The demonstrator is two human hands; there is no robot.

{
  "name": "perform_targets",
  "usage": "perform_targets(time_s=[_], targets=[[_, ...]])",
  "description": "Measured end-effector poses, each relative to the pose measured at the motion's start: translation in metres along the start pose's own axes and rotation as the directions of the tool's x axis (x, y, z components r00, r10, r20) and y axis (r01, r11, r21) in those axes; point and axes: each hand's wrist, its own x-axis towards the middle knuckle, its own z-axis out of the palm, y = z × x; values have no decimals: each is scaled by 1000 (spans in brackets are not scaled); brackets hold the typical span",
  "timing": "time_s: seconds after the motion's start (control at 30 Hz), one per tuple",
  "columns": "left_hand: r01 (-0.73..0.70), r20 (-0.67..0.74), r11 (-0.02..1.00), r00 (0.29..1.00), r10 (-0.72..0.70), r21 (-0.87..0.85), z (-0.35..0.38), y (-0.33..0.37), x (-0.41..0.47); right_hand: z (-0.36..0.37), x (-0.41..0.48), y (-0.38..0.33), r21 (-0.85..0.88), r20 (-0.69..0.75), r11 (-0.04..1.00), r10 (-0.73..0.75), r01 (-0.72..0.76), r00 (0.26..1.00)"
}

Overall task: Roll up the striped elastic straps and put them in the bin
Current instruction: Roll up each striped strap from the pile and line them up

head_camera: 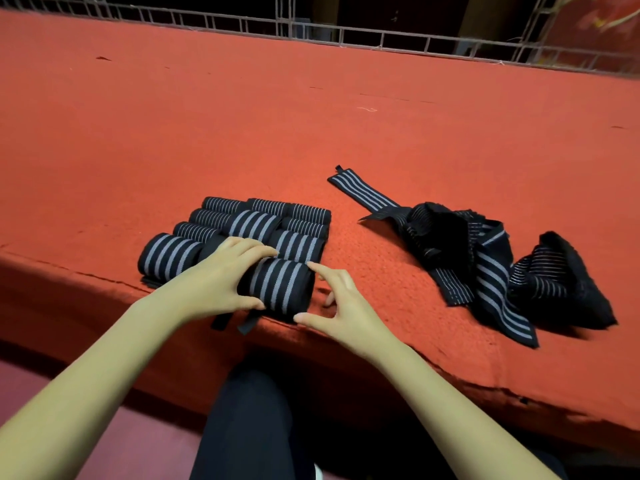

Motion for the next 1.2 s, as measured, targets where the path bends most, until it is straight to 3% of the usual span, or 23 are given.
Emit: perform_targets(time_s=[0.43, 0.63, 0.77, 0.87, 1.0, 1.2], targets=[[-14, 5, 999, 1000, 14, 43, 6, -8, 1, 10, 12, -4, -105, -85, 994, 0, -9, 996], [36, 99, 999, 994, -38, 29, -2, -1, -1, 5, 9, -3, -73, -4, 997, 7, -7, 1000], [34, 27, 999, 999, -35, 42, -13, 13, 16, -21, 7, 2, -53, 80, 999, -1, 5, 997], [-43, 33, 996, 999, 41, 80, -12, 40, 55, -63, 5, 13, -195, 7, 981, -20, 21, 1000], [-229, 85, 963, 972, 218, 145, 2, 84, 117, -136, -6, 30, -550, -51, 835, -6, -23, 999], [-372, 11, 913, 927, 375, 168, 29, 163, 202, -219, -35, 66, -692, -258, 681, 80, -242, 963]])
